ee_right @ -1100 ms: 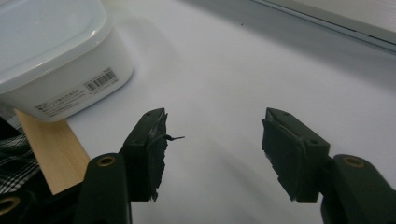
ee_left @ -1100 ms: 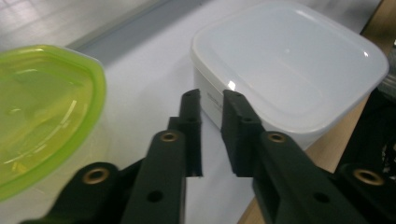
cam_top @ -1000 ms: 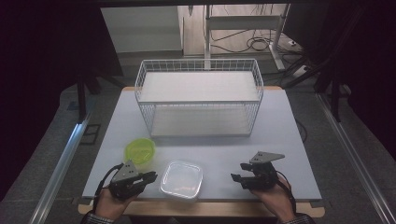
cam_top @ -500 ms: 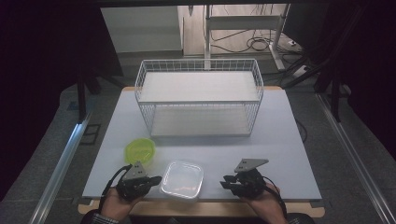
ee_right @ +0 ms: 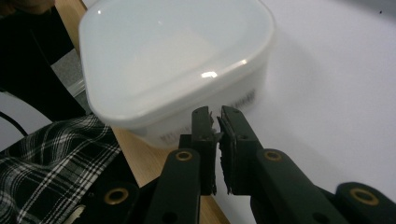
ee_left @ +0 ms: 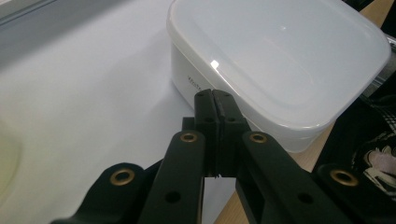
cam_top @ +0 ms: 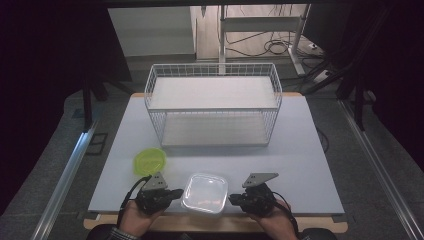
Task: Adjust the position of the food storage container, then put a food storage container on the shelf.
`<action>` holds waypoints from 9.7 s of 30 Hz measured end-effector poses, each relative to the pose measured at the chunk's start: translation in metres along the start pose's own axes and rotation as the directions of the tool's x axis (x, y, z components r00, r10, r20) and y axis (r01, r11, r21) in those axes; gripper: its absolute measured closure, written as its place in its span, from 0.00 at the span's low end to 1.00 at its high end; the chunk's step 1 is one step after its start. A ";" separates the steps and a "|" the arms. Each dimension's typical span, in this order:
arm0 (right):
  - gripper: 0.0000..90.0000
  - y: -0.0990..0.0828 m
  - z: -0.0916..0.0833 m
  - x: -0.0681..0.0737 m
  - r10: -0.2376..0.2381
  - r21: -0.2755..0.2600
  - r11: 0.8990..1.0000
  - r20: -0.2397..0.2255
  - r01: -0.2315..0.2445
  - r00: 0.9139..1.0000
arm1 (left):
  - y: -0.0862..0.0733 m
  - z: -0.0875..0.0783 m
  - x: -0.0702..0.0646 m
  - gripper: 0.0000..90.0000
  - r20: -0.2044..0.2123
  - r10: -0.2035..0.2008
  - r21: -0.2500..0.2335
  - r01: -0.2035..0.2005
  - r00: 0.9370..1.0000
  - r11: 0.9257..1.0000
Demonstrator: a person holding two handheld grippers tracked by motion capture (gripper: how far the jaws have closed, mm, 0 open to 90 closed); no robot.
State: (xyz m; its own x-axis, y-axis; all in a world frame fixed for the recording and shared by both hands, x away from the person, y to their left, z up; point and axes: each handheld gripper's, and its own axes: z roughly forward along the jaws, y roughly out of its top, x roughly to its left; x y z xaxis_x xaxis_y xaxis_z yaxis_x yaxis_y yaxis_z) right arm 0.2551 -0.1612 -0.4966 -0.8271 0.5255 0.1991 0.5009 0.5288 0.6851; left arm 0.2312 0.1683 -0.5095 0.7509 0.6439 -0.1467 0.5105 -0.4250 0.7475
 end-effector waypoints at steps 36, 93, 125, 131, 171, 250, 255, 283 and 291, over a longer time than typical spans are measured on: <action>0.98 0.006 -0.007 -0.047 0.074 -0.064 0.996 0.196 -0.063 0.978 | 0.037 0.049 0.006 1.00 0.024 -0.075 -0.064 0.076 0.997 0.995; 0.12 0.012 -0.025 -0.045 0.085 -0.158 0.986 0.159 -0.060 0.984 | 0.045 0.032 0.003 0.09 -0.001 -0.022 -0.103 0.022 1.000 0.994; 0.65 0.021 -0.018 -0.049 0.323 -0.014 0.946 -0.025 -0.323 0.946 | 0.056 0.046 0.000 0.50 0.171 -0.166 0.032 0.162 0.971 0.986; 0.75 0.017 -0.025 -0.047 0.384 -0.020 0.923 -0.045 -0.385 0.922 | 0.058 0.038 -0.002 0.65 0.152 -0.232 0.046 0.228 0.961 0.973; 0.88 0.059 -0.050 -0.038 0.219 -0.262 0.943 0.028 -0.204 0.975 | 0.095 -0.007 0.010 0.88 0.061 -0.204 -0.148 0.211 0.977 0.966; 0.84 0.228 -0.081 -0.097 0.229 -0.390 0.905 0.105 -0.172 0.968 | 0.234 -0.049 0.096 0.79 0.008 -0.223 -0.340 0.212 0.975 0.916; 0.83 0.231 -0.079 -0.097 0.231 -0.395 0.903 0.111 -0.171 0.967 | 0.234 -0.045 0.098 0.77 -0.009 -0.227 -0.355 0.210 0.974 0.911; 0.69 0.246 -0.062 -0.104 0.224 -0.392 0.911 0.202 -0.131 0.953 | 0.249 -0.027 0.112 0.58 -0.130 -0.238 -0.357 0.179 0.962 0.917; 0.67 0.249 -0.060 -0.107 0.230 -0.409 0.904 0.223 -0.123 0.947 | 0.255 -0.022 0.118 0.55 -0.173 -0.240 -0.362 0.165 0.955 0.918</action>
State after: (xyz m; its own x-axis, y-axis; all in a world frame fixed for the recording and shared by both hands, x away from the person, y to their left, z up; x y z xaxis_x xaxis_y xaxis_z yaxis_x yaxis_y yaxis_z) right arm 0.4528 -0.1258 -0.3057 -0.6117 0.7679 0.1901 0.4504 0.1405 0.8817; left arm 0.4405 0.1495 -0.3221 0.5223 0.8272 -0.2071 0.4405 -0.0538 0.8961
